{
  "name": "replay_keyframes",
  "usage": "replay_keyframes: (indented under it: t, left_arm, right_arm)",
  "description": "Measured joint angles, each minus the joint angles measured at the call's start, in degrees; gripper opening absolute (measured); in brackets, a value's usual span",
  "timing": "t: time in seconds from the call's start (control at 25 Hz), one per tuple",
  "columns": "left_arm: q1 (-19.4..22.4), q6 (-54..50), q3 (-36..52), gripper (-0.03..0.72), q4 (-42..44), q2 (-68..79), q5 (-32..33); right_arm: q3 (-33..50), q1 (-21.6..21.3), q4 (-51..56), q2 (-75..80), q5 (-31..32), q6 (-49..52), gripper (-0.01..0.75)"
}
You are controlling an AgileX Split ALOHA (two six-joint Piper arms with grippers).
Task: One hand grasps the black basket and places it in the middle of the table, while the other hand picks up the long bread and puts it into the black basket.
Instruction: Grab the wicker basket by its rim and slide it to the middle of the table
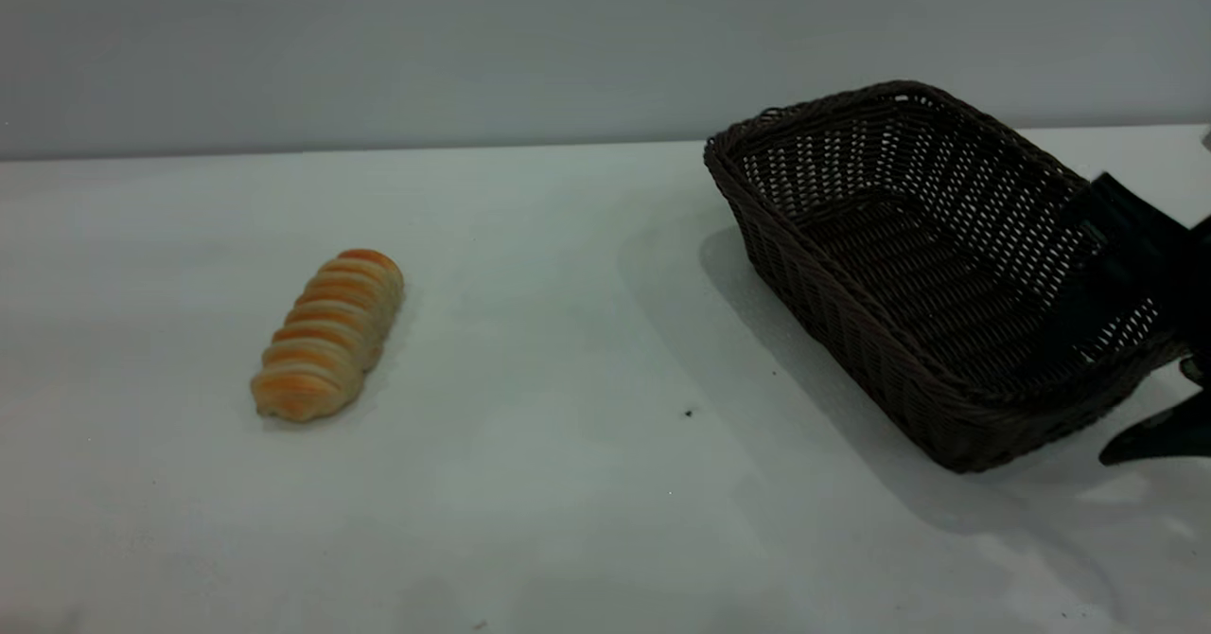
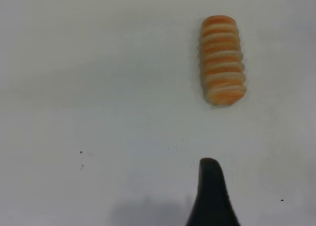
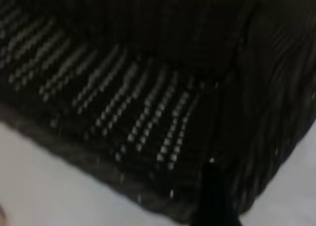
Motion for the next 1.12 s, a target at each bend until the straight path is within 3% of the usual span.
replay_keyframes:
  t: [0.6,0.72,0.88,1.12]
  left_arm:
    - [0.0,0.0,0.0,0.568,0.0,0.0,-0.6]
    - [0.0,0.0,0.0,0.568,0.0,0.0,-0.7]
    - [0.0,0.0,0.0,0.568,0.0,0.0,-0.8]
    - [0.0,0.0,0.0,0.568,0.0,0.0,-0.8]
  right_arm:
    - [-3.8,0.0,11.6,9.0,-9.4,-4.2,0.467]
    - [-6.0,0.0,12.2,12.1,-9.4,-4.2,0.378]
    - [-6.7,0.0,13.0,12.5,-8.8,-4.3,0.113]
    - [-8.1,-0.4,12.3,12.4,-6.2,-8.3,0.091]
